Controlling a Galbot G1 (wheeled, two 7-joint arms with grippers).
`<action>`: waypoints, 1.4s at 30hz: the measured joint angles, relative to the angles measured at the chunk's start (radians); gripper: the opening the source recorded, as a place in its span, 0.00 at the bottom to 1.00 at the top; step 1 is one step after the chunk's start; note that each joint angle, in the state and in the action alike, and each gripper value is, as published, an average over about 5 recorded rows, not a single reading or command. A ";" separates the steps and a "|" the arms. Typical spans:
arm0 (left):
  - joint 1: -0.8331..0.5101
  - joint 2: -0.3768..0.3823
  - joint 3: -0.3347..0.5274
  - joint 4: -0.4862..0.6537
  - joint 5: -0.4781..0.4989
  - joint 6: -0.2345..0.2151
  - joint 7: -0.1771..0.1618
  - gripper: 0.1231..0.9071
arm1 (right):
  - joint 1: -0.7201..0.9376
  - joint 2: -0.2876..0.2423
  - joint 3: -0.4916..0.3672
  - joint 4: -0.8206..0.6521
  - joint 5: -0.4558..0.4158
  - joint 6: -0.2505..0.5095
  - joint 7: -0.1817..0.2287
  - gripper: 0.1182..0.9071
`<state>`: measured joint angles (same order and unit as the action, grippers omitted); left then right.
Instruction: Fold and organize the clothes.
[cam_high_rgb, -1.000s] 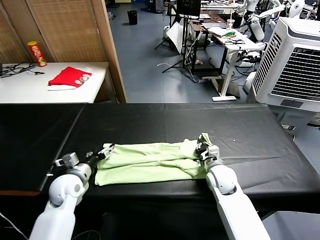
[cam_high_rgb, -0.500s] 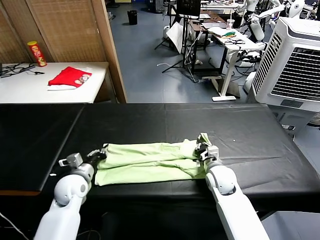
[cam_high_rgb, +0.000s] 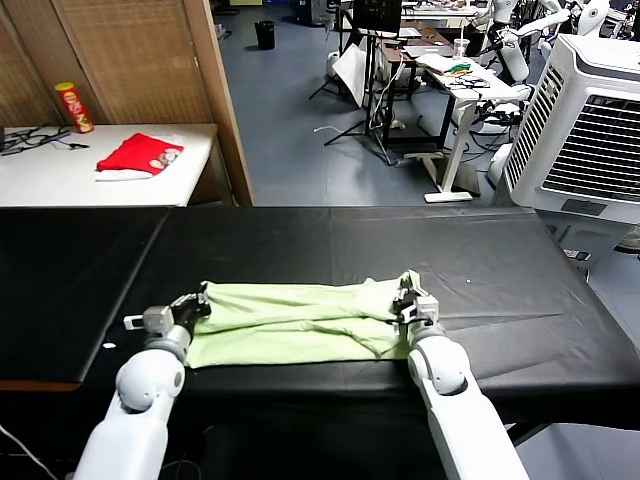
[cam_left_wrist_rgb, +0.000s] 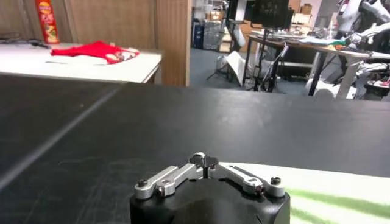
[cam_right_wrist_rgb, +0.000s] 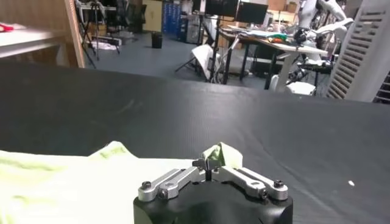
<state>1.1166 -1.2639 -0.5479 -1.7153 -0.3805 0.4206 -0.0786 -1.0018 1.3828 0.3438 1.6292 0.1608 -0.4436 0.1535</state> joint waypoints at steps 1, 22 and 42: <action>0.001 0.002 -0.001 -0.003 -0.002 0.000 0.000 0.21 | -0.004 -0.005 0.002 0.008 0.007 -0.001 -0.009 0.14; 0.221 0.063 -0.093 -0.197 -0.139 0.042 0.030 0.86 | -0.238 -0.083 0.106 0.391 0.064 -0.032 -0.019 0.86; 0.284 -0.057 -0.065 -0.183 -0.030 0.000 0.060 0.37 | -0.295 -0.084 0.142 0.467 0.070 -0.037 -0.018 0.86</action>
<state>1.4001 -1.3212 -0.6127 -1.8988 -0.4103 0.4208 -0.0184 -1.2972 1.2992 0.4857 2.0958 0.2309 -0.4810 0.1360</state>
